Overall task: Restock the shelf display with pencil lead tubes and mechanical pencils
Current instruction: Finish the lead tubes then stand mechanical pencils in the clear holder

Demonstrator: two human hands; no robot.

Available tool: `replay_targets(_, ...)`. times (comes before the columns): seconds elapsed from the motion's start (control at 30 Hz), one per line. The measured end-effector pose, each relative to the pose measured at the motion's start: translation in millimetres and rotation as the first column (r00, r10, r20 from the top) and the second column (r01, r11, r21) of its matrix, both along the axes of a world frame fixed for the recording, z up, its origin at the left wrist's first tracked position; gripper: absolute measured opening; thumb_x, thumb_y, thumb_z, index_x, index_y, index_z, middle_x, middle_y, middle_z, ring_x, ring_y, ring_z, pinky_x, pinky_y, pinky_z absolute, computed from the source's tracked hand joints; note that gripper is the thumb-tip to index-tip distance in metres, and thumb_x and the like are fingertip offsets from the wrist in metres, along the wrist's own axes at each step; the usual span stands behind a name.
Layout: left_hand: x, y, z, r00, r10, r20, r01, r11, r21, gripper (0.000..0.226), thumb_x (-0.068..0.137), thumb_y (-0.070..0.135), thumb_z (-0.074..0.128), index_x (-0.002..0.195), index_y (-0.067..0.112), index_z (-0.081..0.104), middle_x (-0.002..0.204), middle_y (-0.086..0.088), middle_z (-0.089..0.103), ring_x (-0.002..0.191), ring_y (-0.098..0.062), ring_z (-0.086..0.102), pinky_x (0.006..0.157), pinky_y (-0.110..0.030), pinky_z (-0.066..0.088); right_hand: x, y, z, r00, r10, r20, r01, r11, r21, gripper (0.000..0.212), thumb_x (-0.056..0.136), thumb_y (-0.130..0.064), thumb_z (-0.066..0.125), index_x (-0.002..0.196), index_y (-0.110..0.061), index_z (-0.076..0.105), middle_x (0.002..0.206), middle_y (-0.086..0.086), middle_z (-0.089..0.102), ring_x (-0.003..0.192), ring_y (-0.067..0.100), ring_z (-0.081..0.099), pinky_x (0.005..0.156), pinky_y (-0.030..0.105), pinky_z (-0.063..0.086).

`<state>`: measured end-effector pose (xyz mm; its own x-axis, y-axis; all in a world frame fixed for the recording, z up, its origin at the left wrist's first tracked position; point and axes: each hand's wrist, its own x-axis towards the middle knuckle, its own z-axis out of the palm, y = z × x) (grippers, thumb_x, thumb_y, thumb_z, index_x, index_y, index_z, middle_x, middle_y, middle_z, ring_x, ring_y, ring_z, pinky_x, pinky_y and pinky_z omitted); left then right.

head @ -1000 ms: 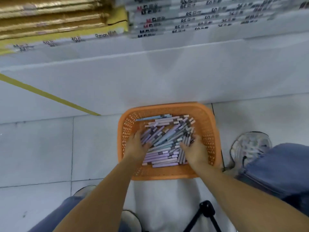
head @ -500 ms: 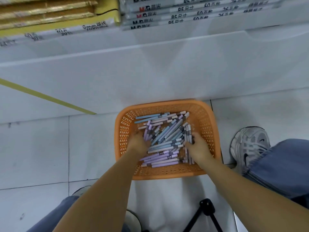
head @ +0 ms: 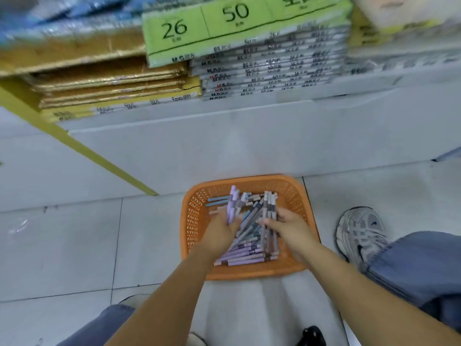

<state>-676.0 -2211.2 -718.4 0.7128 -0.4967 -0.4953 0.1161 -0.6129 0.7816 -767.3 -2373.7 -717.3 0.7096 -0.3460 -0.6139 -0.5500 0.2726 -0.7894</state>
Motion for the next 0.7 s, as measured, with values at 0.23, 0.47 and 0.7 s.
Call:
replay_targets(0.23, -17.3, -20.6, 106.7, 0.987, 0.014, -0.16, -0.067, 0.942, -0.329, 0.014, 0.102, 0.034, 0.053, 0.115, 0.033, 0.06, 0.116, 0.015, 0.067, 0.107, 0.001, 0.063, 0.085, -0.005, 0.048, 12.1, 4.2, 95.7, 0.966, -0.03, 0.257, 0.035, 0.999, -0.017, 0.009, 0.088, -0.01, 0.068, 0.093, -0.016, 0.073, 0.089, 0.007, 0.075, 0.077, 0.019, 0.071, 0.062, 0.03, 0.053)
replay_targets(0.47, -16.0, -20.2, 215.8, 0.99, -0.105, -0.089, 0.045, 0.858, -0.511, 0.021, 0.104, 0.022, 0.053, 0.124, 0.017, 0.056, 0.088, 0.001, 0.075, 0.077, -0.018, 0.073, 0.07, -0.033, 0.061, 11.0, -5.8, 226.7, 0.867, 0.15, 0.476, -0.038, 0.971, -0.236, 0.007, 0.088, -0.014, 0.069, 0.085, -0.017, 0.075, 0.067, -0.001, 0.067, 0.059, 0.011, 0.059, 0.053, 0.02, 0.048)
replay_targets(0.7, -14.3, -34.8, 310.3, 0.99, -0.058, 0.126, 0.121, 0.806, -0.58, 0.016, 0.104, 0.025, 0.053, 0.12, 0.025, 0.057, 0.082, 0.001, 0.074, 0.071, -0.017, 0.07, 0.066, -0.032, 0.06, 12.3, -32.8, 339.7, 0.782, 0.149, 0.605, 0.068, 0.945, -0.321, 0.015, 0.095, -0.018, 0.06, 0.109, -0.021, 0.064, 0.077, 0.007, 0.071, 0.064, 0.015, 0.063, 0.057, 0.028, 0.051)
